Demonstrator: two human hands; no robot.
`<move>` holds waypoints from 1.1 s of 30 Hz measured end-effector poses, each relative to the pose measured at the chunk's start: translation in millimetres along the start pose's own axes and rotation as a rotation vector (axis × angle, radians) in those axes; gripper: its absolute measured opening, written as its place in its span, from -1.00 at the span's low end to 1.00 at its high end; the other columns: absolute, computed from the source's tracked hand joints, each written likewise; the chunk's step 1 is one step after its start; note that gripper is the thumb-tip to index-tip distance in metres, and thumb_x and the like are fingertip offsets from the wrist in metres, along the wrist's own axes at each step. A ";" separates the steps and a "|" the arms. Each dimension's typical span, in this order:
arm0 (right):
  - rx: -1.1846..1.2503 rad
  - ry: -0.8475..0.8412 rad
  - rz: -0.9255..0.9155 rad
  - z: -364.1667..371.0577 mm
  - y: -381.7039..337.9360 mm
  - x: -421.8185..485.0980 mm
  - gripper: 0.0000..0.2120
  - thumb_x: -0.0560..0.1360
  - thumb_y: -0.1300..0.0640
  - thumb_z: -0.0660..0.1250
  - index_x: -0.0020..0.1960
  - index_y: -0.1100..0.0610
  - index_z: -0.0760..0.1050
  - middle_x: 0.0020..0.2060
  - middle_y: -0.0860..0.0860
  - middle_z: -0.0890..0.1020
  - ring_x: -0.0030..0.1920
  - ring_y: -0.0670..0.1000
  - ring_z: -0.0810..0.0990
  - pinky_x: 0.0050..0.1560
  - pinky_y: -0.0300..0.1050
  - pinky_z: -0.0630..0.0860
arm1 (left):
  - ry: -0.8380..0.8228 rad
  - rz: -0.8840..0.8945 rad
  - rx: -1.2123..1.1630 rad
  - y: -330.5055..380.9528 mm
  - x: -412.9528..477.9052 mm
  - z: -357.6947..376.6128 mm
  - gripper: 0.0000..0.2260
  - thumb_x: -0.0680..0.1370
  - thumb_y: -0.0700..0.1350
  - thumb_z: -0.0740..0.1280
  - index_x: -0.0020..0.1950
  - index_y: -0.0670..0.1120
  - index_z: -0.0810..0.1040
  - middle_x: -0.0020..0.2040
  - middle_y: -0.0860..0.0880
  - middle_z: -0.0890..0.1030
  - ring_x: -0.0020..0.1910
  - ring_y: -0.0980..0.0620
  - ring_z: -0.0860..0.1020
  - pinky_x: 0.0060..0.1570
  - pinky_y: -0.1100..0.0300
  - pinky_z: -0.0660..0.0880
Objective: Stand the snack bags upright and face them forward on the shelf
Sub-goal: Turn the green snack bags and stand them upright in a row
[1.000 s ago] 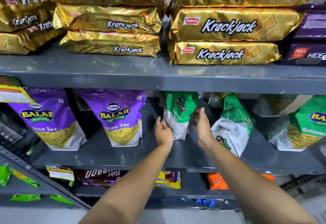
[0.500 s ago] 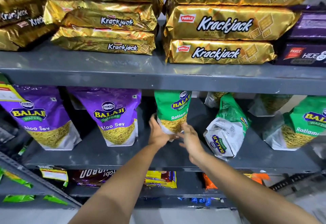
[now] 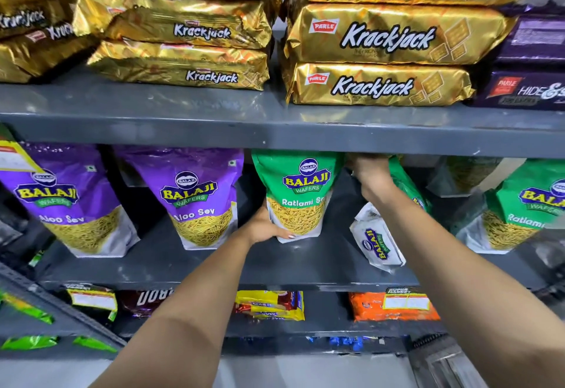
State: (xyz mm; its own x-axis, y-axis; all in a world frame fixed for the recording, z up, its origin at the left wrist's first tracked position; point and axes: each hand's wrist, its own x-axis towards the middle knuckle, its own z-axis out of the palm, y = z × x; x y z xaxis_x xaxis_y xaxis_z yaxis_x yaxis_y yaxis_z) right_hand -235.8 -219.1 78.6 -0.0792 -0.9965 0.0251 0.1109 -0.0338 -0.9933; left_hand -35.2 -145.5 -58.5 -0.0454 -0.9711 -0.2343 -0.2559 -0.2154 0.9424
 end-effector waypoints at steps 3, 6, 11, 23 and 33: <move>0.029 -0.005 -0.069 -10.2 -0.1 -13.7 -0.77 0.36 0.32 0.42 -0.06 0.06 0.55 -0.07 0.03 0.67 0.03 0.10 0.61 0.07 0.06 0.55 | -0.059 -0.028 0.035 -2.6 -3.4 0.8 -0.09 0.24 -0.36 0.59 0.48 -0.12 0.22 0.40 -0.07 0.49 0.38 -0.05 0.45 0.43 0.00 0.35; -0.004 -0.022 -0.118 -14.0 -1.3 -25.3 -0.84 0.41 0.30 0.42 -0.19 0.05 0.59 -0.29 -0.16 0.69 -0.09 0.01 0.61 -0.05 -0.04 0.57 | -0.087 -0.039 0.042 -9.1 -5.4 1.1 -0.12 0.24 -0.37 0.58 0.47 -0.11 0.25 0.37 -0.06 0.51 0.33 -0.01 0.47 0.36 0.10 0.38; -0.023 -0.050 -0.130 -13.9 -6.3 -39.1 -0.85 0.47 0.28 0.37 -0.22 0.08 0.54 -0.41 -0.18 0.65 -0.28 -0.22 0.58 -0.29 -0.25 0.56 | -0.102 -0.104 0.069 -7.2 -5.8 -2.8 -0.11 0.23 -0.33 0.60 0.47 -0.12 0.25 0.37 -0.07 0.51 0.36 -0.07 0.47 0.42 -0.01 0.37; -0.452 0.480 0.093 -156.9 58.1 -36.9 -0.89 0.47 0.23 0.28 -0.17 0.22 0.57 -0.22 0.18 0.59 -0.16 0.05 0.49 -0.07 0.04 0.47 | 0.488 0.264 -0.054 12.0 -105.9 132.5 -0.61 0.38 -0.39 0.33 -0.05 0.11 0.49 -0.04 0.01 0.55 -0.16 0.01 0.55 -0.05 0.08 0.51; 0.050 0.033 0.706 -181.2 91.8 -22.3 -0.65 0.44 -0.14 0.36 -0.01 0.14 0.50 -0.19 0.09 0.62 -0.24 0.06 0.59 -0.23 -0.03 0.58 | 0.169 -0.185 0.183 109.2 34.5 175.9 -0.28 0.22 0.23 0.55 0.27 -0.11 0.56 0.21 -0.08 0.64 0.17 -0.05 0.61 0.18 0.03 0.55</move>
State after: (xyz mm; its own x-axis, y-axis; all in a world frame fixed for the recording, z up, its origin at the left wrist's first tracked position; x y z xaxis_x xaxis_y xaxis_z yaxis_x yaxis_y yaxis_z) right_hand -403.4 -186.2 -33.6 -0.0013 -0.7787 -0.6274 0.1917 0.6156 -0.7644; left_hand -234.6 -184.5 -5.7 0.1760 -0.9236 -0.3405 -0.4155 -0.3833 0.8249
